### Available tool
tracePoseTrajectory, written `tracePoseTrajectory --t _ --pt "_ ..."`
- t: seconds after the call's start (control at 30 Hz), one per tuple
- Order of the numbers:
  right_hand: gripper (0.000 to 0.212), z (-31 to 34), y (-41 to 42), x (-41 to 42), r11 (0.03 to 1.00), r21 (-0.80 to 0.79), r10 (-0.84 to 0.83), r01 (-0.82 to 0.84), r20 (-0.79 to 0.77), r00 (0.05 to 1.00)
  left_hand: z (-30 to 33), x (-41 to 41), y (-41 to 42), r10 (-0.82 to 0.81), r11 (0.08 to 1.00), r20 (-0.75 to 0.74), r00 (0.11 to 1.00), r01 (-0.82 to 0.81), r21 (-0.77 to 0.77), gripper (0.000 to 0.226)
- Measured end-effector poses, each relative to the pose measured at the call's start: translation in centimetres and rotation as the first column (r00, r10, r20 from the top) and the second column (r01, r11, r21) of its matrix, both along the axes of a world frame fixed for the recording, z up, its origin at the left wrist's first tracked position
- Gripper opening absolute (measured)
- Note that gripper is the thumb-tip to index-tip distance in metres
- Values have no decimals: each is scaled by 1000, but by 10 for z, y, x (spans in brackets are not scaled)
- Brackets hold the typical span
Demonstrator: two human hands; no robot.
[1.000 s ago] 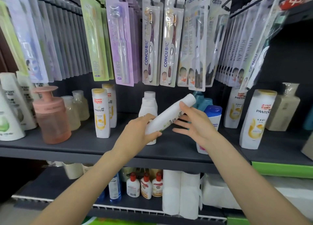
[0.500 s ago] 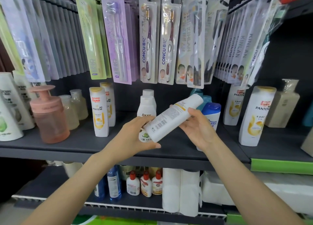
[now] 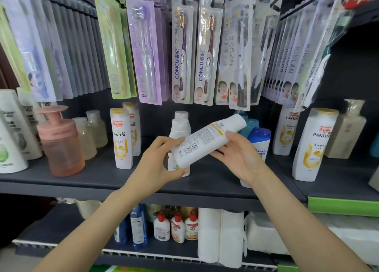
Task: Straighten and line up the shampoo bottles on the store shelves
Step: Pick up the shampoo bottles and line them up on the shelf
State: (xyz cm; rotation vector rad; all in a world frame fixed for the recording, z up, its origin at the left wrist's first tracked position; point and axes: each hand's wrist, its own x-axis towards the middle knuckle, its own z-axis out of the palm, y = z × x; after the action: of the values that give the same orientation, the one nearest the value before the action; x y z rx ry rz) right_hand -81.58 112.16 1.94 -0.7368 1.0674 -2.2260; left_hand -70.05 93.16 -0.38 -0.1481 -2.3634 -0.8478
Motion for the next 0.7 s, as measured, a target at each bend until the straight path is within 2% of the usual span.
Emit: tracePoseTrajectory --t 0.07,0.13,0.27,0.33,0.4,0.5,0.57,0.7 --pt "53 0 0 -1 1000 5 7 -7 -6 1000 2 0 0 -46 989 45 998 39 139 64" --pt "48 0 0 -1 999 45 -23 25 -51 998 4 0 0 -140 948 98 985 105 302 55" --pt "46 -1 -1 -1 994 40 -100 103 -58 993 12 3 3 -344 793 123 931 218 569 39" --pt "52 0 -2 0 992 21 -120 121 -64 991 14 2 4 -387 742 130 913 225 631 36" --pt "47 2 -1 1 980 55 -186 193 -115 976 14 -1 4 -346 801 155 925 205 563 34" --pt "30 4 -1 1 930 146 -302 337 -218 928 12 -9 -1 -169 958 183 968 119 259 32" --pt "29 6 -2 1 877 211 -367 431 -286 885 11 -15 -2 -52 992 158 986 33 121 30" --pt "29 10 -4 -2 755 284 -444 591 -441 780 21 -20 -5 174 984 -99 980 -169 58 20"
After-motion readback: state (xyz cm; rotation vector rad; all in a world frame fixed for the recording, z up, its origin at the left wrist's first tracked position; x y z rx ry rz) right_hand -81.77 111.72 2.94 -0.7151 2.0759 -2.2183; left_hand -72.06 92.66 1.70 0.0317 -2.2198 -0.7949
